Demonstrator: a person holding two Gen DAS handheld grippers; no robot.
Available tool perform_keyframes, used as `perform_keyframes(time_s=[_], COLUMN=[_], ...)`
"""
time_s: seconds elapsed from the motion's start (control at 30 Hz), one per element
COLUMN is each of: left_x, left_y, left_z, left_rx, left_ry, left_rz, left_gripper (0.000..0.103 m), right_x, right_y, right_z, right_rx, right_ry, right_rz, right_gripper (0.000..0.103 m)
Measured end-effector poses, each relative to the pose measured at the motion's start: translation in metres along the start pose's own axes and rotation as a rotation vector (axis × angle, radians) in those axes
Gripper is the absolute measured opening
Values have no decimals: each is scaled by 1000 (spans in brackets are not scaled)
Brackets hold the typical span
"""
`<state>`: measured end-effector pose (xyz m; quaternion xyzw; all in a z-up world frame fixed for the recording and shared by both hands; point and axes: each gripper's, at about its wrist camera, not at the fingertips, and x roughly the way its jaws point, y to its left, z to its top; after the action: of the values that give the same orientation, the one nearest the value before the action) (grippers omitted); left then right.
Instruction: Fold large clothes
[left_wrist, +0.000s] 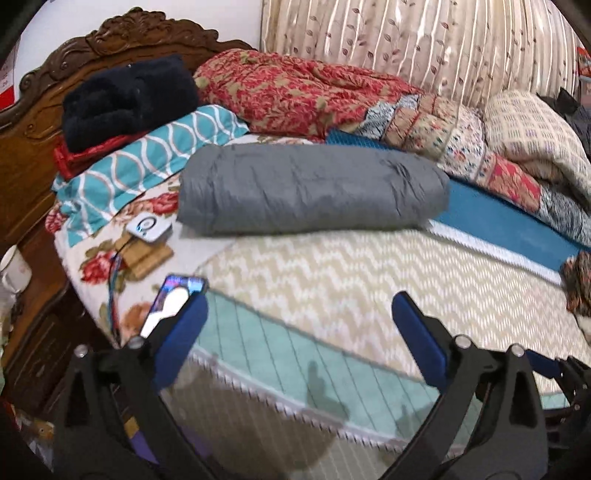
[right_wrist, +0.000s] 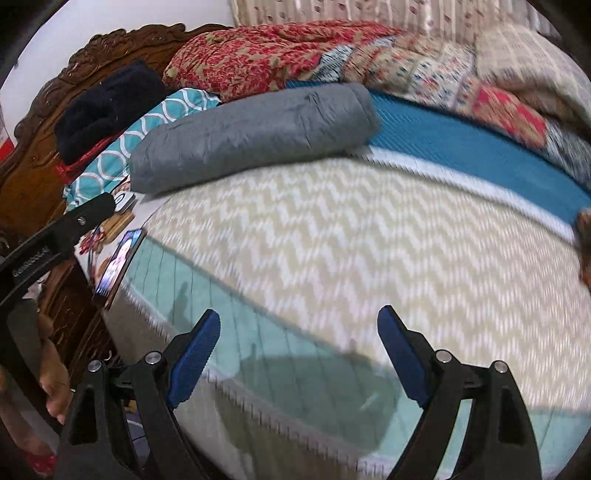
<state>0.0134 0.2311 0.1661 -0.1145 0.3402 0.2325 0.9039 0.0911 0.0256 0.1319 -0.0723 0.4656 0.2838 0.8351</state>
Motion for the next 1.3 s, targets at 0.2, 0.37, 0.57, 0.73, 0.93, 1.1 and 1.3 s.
perform_keyframes(time_s=[0.2, 0.37, 0.57, 0.73, 0.93, 1.1, 1.3], left_x=[-33, -50, -55, -52, -49, -46, -44], left_y=[-17, -31, -46, -51, -54, -55, -52], left_z=[-29, -48, -73, -87, -94, -97, -102], left_rx=[13, 40, 86, 91, 97, 100, 92], left_ry=[1, 17, 80, 146, 184, 199, 218], left_rz=[22, 32, 69, 68, 69, 80, 85], left_gripper=[97, 97, 97, 97, 97, 97, 97], right_x=[-32, -40, -40, -38, -40, -37, -34], right_y=[-8, -13, -11, -5, -5, -7, -10], right_z=[-40, -62, -83, -91, -90, -91, -93], right_rx=[64, 85, 71, 45, 33, 47, 57], right_ry=[1, 35, 72, 97, 96, 107, 119], right_rz=[-1, 17, 37, 51, 61, 68, 79], right_gripper=[40, 40, 40, 40, 40, 40, 40])
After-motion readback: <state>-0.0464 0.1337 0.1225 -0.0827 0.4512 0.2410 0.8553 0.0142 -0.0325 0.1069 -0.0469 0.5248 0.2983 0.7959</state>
